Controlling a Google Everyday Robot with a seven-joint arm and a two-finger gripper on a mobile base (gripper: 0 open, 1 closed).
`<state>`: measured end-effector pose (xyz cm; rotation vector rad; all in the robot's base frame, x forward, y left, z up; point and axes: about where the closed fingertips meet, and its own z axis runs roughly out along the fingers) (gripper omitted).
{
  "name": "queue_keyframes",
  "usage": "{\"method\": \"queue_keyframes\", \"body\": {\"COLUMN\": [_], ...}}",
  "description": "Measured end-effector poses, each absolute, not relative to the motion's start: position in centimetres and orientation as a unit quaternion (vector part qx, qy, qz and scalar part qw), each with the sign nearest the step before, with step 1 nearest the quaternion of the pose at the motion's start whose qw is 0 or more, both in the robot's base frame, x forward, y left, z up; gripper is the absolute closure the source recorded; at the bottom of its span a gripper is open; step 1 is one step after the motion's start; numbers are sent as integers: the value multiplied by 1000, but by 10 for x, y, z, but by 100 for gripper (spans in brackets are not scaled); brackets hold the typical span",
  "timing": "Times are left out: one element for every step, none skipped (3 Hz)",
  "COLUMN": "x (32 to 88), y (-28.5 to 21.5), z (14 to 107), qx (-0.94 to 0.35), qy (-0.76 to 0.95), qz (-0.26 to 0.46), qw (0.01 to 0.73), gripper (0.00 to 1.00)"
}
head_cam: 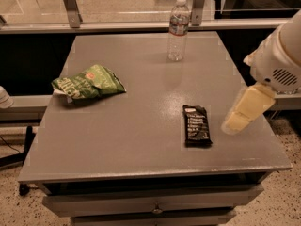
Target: Pick rxbar chocolate
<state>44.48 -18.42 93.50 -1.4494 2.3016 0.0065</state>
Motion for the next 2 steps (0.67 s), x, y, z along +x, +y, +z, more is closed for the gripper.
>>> {"method": "queue_keyframes", "body": {"x": [450, 453], "y": [-169, -162], "z": [902, 867], "qx": [-482, -453], "qy": [847, 862], "qz": [29, 48], "qw": [221, 223], "gripper": [0, 0]}}
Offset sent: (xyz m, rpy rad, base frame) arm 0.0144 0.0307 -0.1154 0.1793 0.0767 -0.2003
